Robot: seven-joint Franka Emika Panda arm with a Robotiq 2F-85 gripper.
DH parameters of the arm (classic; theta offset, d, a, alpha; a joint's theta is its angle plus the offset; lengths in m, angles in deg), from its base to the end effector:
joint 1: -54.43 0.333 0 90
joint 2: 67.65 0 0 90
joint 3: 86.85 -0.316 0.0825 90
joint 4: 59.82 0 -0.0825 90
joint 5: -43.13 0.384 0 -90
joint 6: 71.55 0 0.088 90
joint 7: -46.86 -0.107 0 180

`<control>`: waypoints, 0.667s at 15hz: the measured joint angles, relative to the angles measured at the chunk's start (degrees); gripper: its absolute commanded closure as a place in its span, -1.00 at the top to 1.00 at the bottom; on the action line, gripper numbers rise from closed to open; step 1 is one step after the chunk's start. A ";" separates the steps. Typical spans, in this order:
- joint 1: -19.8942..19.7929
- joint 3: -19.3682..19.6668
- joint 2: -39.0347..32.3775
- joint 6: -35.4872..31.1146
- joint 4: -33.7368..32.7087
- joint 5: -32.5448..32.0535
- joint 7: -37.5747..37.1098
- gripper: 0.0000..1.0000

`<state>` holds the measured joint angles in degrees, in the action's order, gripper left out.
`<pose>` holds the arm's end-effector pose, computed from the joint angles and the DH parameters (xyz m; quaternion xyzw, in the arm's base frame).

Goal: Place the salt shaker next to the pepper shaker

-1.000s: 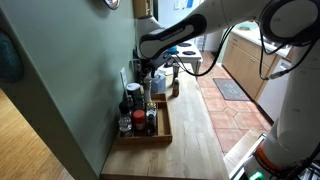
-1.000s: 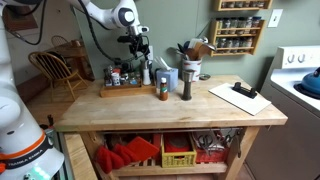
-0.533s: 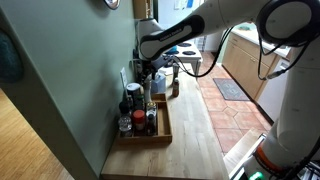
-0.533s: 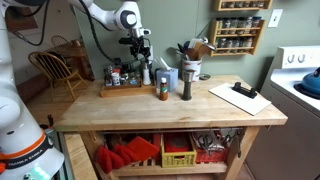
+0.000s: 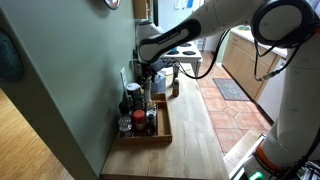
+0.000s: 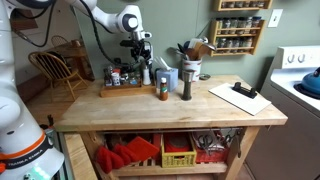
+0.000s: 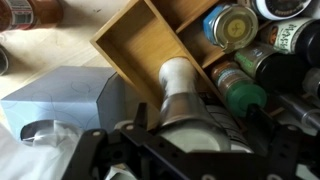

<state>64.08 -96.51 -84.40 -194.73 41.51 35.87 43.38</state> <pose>0.6128 0.2005 0.4076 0.9848 0.1647 0.0521 0.0207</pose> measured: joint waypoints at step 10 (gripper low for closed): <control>0.13 0.01 -3.90 3.76 -5.46 0.00 1.12 0.24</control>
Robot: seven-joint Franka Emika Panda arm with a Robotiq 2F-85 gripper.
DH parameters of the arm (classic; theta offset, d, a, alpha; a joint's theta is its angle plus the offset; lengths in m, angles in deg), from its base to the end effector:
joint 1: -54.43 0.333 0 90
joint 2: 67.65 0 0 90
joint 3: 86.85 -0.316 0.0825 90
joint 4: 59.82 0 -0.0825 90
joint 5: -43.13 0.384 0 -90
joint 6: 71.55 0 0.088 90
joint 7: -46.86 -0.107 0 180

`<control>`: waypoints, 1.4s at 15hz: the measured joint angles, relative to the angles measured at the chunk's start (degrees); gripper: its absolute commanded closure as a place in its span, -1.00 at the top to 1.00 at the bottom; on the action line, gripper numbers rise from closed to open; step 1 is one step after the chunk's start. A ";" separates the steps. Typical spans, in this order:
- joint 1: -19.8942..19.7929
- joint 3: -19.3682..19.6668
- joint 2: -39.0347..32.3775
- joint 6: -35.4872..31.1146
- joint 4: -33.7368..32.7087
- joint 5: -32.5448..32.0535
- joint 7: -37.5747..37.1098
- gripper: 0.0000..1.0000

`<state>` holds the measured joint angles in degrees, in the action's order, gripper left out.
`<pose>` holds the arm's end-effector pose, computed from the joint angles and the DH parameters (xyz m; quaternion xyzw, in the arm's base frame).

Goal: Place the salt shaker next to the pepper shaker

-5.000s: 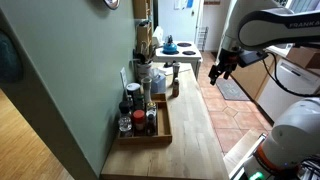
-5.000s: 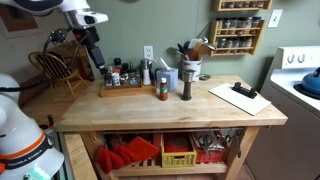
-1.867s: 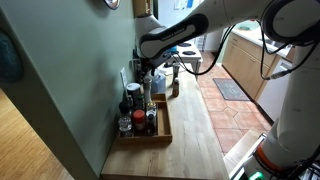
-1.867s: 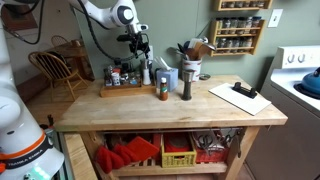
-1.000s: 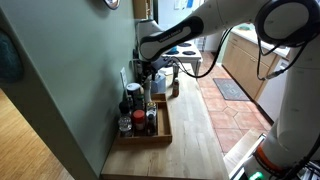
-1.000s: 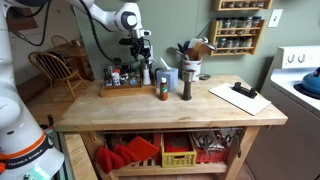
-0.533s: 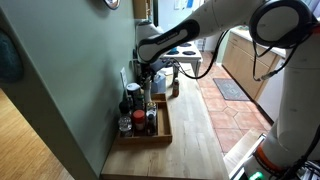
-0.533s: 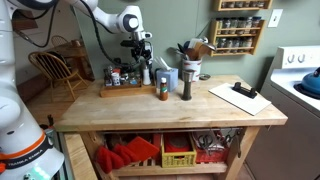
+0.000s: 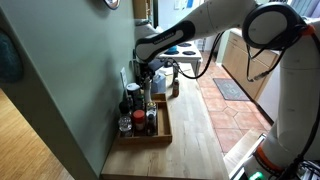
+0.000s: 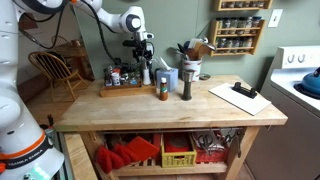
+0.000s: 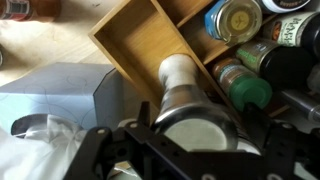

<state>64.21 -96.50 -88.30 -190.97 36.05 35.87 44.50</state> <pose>0.6302 0.2038 0.4025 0.9844 0.1714 0.0328 0.0208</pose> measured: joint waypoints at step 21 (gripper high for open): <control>-0.26 0.23 4.04 4.73 -3.24 1.37 3.47 -0.25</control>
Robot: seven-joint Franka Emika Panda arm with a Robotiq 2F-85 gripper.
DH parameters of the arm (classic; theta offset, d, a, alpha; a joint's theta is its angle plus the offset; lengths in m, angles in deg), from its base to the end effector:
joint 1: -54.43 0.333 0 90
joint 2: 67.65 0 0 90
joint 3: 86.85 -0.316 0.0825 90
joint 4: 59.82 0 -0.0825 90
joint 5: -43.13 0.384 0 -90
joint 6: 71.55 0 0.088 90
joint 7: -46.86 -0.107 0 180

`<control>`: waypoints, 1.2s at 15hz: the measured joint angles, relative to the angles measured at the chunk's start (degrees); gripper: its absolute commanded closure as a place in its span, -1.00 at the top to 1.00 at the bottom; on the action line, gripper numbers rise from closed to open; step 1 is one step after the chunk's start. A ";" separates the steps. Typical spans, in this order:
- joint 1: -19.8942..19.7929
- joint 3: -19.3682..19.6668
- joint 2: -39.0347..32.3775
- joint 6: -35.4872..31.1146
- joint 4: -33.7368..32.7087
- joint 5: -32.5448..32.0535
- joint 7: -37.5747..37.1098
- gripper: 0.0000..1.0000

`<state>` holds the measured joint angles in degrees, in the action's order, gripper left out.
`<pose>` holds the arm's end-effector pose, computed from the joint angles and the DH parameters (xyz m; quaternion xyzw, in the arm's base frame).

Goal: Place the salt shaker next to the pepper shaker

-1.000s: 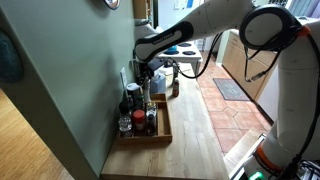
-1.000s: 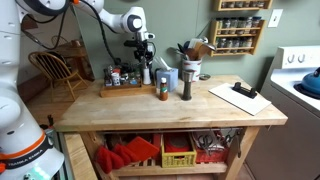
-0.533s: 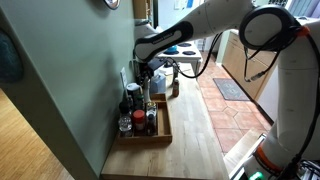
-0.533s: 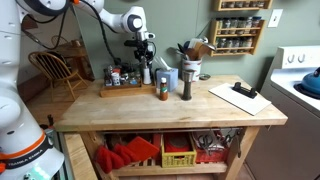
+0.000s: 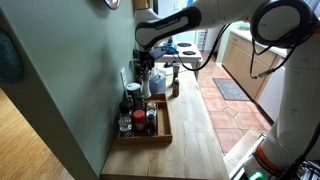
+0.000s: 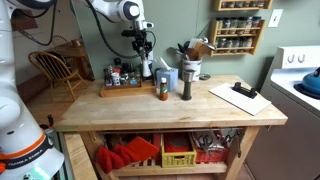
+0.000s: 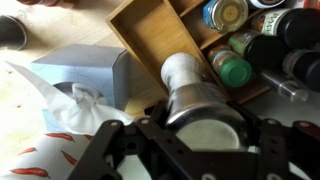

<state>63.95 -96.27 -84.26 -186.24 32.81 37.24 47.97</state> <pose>0.6264 0.1970 0.4677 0.9806 0.1882 0.0529 0.0165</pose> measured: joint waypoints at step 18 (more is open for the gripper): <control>-8.82 9.43 14.23 17.87 -6.90 2.30 -1.23 -0.25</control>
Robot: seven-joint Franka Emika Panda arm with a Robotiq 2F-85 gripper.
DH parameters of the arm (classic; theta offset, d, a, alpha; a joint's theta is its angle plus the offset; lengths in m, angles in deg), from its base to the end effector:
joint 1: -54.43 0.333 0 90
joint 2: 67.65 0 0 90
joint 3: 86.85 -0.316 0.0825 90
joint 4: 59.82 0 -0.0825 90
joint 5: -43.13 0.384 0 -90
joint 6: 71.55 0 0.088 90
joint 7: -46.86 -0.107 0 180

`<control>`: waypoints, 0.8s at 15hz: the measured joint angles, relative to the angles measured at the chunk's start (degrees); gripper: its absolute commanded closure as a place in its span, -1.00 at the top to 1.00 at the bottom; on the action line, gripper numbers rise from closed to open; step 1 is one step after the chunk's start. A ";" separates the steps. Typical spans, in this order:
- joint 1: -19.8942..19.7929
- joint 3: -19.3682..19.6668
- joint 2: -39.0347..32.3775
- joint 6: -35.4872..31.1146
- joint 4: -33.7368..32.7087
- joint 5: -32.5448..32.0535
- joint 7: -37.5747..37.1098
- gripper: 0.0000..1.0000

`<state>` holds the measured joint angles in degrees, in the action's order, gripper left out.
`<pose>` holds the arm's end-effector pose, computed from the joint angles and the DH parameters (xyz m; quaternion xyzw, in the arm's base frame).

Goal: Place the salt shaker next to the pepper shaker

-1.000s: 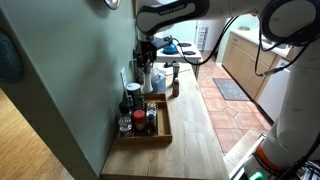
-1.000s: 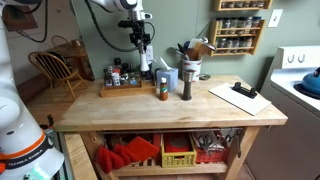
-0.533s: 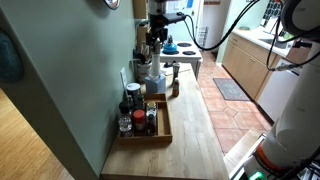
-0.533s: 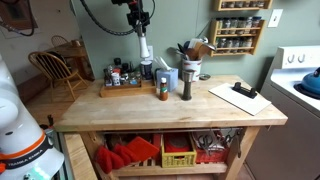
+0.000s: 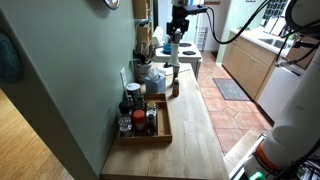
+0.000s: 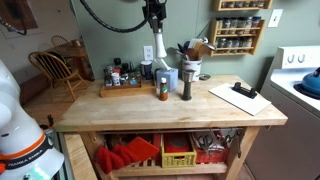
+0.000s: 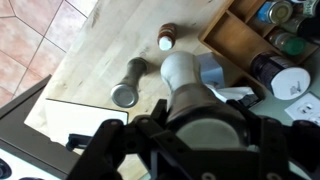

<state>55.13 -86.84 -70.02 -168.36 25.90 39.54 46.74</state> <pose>0.5798 0.0010 0.6483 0.9966 0.0063 0.0762 0.0308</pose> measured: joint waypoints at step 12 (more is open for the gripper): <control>-6.06 5.92 -2.55 -10.03 10.39 0.38 -8.00 -0.25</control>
<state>49.07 -80.92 -72.58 -178.39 36.29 39.91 38.74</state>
